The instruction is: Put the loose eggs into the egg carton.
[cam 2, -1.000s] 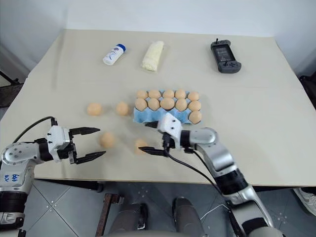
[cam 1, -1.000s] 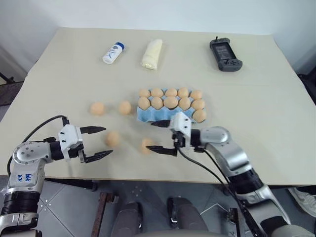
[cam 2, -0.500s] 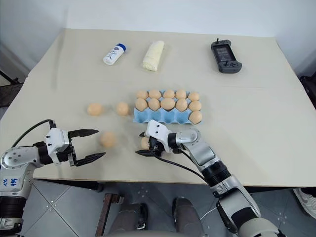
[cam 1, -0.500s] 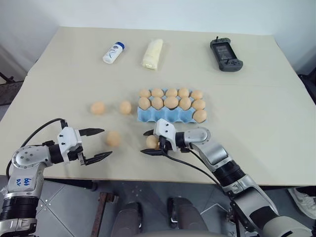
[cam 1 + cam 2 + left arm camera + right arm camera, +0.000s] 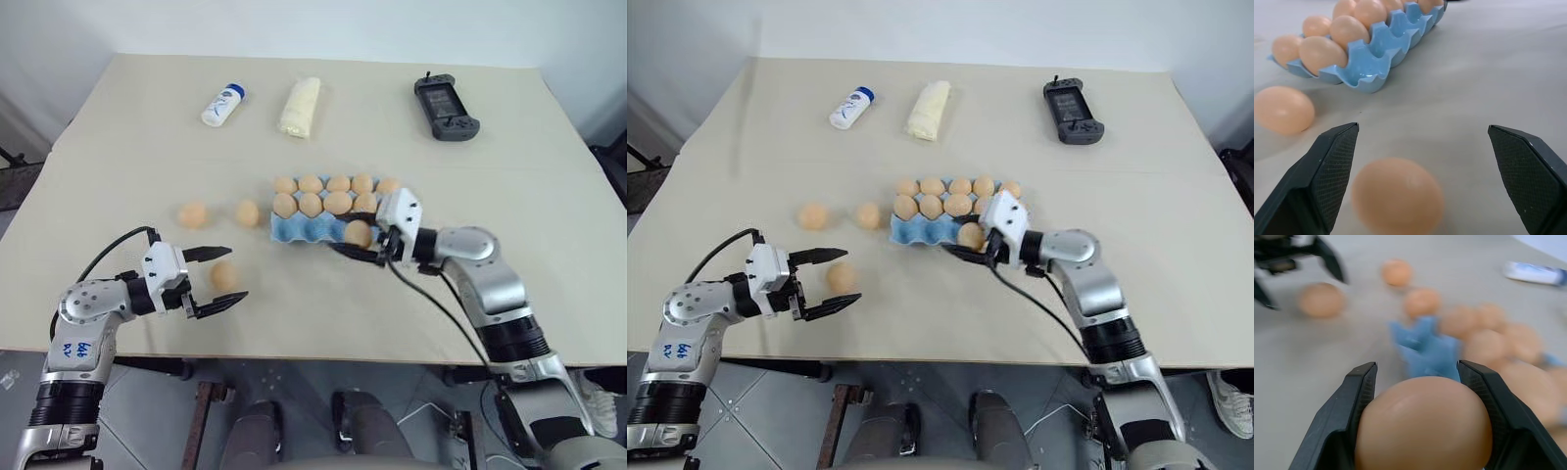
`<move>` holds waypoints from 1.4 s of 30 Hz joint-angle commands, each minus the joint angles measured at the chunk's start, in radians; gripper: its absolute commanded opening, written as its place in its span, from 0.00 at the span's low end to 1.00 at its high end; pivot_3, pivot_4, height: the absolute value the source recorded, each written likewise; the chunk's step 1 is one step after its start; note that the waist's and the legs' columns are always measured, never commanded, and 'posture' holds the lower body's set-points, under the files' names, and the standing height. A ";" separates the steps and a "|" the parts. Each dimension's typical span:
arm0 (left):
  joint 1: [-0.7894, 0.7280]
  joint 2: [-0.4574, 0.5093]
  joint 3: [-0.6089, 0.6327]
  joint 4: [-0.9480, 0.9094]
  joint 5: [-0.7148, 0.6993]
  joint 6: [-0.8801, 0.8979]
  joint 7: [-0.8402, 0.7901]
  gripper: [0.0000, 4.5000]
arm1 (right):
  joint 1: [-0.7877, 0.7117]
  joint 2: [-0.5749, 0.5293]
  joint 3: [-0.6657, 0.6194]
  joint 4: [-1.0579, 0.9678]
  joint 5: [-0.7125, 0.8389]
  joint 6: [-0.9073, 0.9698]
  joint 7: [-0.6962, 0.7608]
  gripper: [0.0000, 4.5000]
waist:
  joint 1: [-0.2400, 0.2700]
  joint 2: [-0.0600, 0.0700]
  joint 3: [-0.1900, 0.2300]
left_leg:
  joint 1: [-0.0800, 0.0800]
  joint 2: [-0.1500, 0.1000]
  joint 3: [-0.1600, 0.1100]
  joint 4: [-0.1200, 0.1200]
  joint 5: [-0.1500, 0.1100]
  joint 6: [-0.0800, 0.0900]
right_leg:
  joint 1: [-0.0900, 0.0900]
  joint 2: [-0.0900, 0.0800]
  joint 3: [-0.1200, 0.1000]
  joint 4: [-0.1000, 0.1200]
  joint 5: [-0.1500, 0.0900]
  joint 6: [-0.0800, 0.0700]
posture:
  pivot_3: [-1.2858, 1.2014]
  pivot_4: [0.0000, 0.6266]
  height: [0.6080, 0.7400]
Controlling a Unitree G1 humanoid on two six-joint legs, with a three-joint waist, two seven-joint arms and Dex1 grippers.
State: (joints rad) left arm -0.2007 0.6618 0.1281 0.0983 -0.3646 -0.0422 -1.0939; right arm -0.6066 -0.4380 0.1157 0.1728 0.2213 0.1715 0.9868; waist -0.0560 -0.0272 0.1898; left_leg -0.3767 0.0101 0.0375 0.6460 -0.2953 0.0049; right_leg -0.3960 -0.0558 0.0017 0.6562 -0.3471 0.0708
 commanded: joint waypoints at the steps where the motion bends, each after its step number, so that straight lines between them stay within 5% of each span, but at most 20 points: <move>1: -0.025 -0.008 -0.011 -0.004 0.000 -0.006 0.002 1.00 | -0.049 -0.001 -0.021 0.084 -0.014 -0.077 -0.003 0.59 | 0.001 0.000 0.000 | 0.000 0.000 0.000 0.000 0.000 0.000 | 0.000 0.000 0.000 0.000 0.000 0.000 | 0.52 0.24 1.00; 7: -0.031 -0.010 -0.011 0.000 -0.002 -0.006 0.003 1.00 | -0.073 0.017 -0.033 0.137 -0.014 -0.120 -0.022 0.98 | 0.001 0.000 0.000 | 0.000 0.000 0.000 0.000 0.000 0.000 | 0.000 0.000 0.000 0.000 0.000 0.000 | 0.52 0.24 1.00; 17: -0.010 0.045 0.097 0.050 -0.034 0.013 0.018 1.00 | 0.233 -0.157 -0.113 -0.231 0.162 -0.031 0.149 0.98 | 0.024 0.001 0.000 | -0.001 0.000 -0.001 -0.001 -0.001 0.001 | 0.001 -0.001 -0.002 -0.002 0.000 0.000 | 0.52 0.24 1.00; 27: 0.029 0.171 0.133 0.210 -0.009 -0.008 -0.061 1.00 | 0.416 -0.216 -0.197 -0.228 0.189 -0.145 0.193 0.98 | 0.025 0.002 0.001 | 0.002 0.000 0.001 0.000 -0.001 0.002 | 0.003 -0.003 -0.002 -0.004 -0.001 -0.001 | 0.52 0.24 1.00; 36: -0.009 0.053 0.043 0.087 -0.008 0.029 -0.004 1.00 | 0.451 -0.214 -0.186 -0.252 0.180 -0.161 0.168 0.98 | 0.029 0.002 0.001 | 0.000 0.000 0.000 -0.002 -0.001 0.002 | 0.003 -0.004 -0.003 -0.007 -0.001 -0.001 | 0.52 0.24 1.00; 42: -0.097 -0.066 -0.027 0.182 0.059 -0.014 0.063 1.00 | 0.472 -0.213 -0.165 -0.280 0.170 -0.163 0.155 0.98 | 0.028 0.002 0.001 | 0.000 -0.001 0.000 0.000 -0.001 0.002 | 0.004 -0.003 -0.004 -0.006 0.000 0.000 | 0.52 0.24 1.00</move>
State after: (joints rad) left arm -0.2861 0.6002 0.1062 0.2609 -0.3177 -0.0361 -1.0357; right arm -0.1448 -0.6519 -0.0432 -0.0620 0.3834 0.0218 1.1474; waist -0.0282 -0.0251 0.1910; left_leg -0.3764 0.0091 0.0381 0.6462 -0.2960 0.0069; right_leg -0.3924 -0.0590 -0.0022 0.6512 -0.3474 0.0704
